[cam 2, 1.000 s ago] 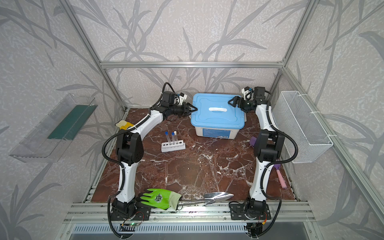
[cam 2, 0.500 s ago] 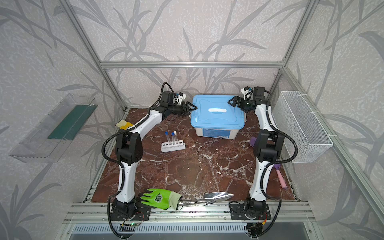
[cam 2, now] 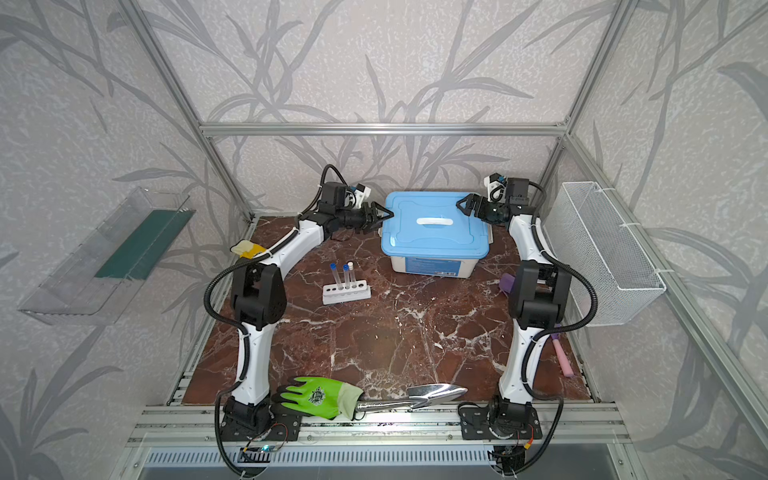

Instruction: Organize the chemistry lab equipment

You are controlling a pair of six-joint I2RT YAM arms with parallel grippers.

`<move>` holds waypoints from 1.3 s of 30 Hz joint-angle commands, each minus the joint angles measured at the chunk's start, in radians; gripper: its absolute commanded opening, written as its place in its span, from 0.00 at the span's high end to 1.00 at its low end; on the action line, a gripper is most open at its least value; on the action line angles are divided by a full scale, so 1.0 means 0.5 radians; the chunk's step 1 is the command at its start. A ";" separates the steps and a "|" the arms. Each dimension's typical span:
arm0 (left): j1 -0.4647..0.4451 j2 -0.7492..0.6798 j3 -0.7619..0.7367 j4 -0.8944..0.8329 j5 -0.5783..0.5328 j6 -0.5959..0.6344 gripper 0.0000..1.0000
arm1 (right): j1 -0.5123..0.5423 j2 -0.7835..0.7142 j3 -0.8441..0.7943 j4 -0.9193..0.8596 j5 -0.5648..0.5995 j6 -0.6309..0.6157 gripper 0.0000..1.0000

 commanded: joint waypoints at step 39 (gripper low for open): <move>0.013 0.196 0.261 0.051 0.047 -0.042 0.30 | 0.132 -0.167 -0.046 -0.074 0.851 -0.436 0.01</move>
